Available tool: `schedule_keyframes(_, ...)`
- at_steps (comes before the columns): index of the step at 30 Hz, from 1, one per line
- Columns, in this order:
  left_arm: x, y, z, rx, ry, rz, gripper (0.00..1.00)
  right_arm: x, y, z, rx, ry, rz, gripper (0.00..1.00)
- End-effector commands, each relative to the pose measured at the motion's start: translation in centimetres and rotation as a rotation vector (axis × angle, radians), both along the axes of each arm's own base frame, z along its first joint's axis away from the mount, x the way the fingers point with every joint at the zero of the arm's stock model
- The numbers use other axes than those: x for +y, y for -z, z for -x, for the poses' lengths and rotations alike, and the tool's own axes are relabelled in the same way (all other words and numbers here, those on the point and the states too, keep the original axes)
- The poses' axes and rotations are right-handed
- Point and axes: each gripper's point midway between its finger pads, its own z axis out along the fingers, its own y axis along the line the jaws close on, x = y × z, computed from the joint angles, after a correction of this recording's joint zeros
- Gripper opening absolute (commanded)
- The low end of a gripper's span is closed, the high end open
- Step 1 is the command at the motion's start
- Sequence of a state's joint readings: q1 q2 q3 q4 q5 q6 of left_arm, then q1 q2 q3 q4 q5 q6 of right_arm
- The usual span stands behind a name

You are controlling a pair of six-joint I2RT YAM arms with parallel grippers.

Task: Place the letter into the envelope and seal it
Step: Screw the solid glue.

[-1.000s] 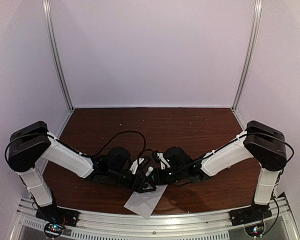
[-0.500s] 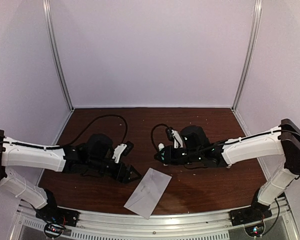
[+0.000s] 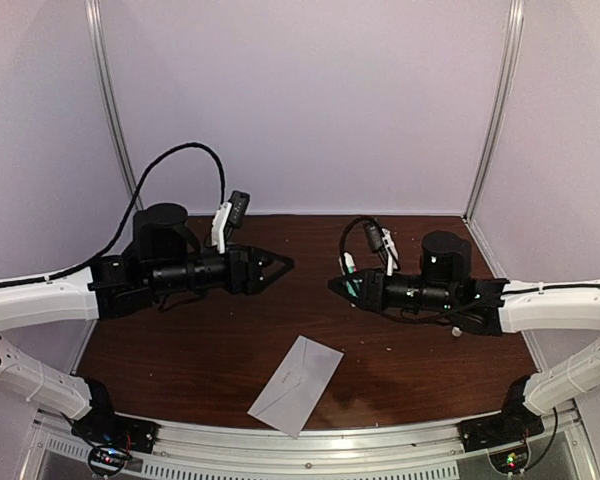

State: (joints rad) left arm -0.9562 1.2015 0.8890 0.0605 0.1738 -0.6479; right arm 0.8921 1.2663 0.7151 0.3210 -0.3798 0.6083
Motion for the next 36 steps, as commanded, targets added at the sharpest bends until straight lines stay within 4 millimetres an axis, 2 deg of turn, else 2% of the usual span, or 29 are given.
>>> schedule_keyframes(1, -2.2, -7.7, 0.4, -0.085, 0.091, 0.270, 0.80, 1.7, -5.3, 3.5, -0.162, -0.232, -0.136, 0.01)
schedule_keyframes(6, -4.8, -8.4, 2.0, -0.081, 0.268, 0.265, 0.80, 3.3, -6.2, 5.0, -0.186, -0.315, -0.149, 0.01)
schedule_keyframes(11, -5.3, -7.5, 1.8, -0.051, 0.272, 0.254, 0.81, 4.2, -6.7, 5.4, -0.190, -0.334, -0.171, 0.01)
schedule_keyframes(18, -6.0, -6.0, 2.0, -0.004, 0.308, 0.243, 0.80, 4.4, -7.1, 5.4, -0.200, -0.335, -0.172, 0.01)
schedule_keyframes(33, -7.0, -4.9, 2.9, 0.025, 0.350, 0.237, 0.53, 4.7, -6.5, 5.2, -0.179, -0.332, -0.164, 0.00)
schedule_keyframes(36, -7.2, -4.7, 2.9, 0.033, 0.351, 0.235, 0.51, 4.7, -6.5, 5.1, -0.180, -0.328, -0.163, 0.00)
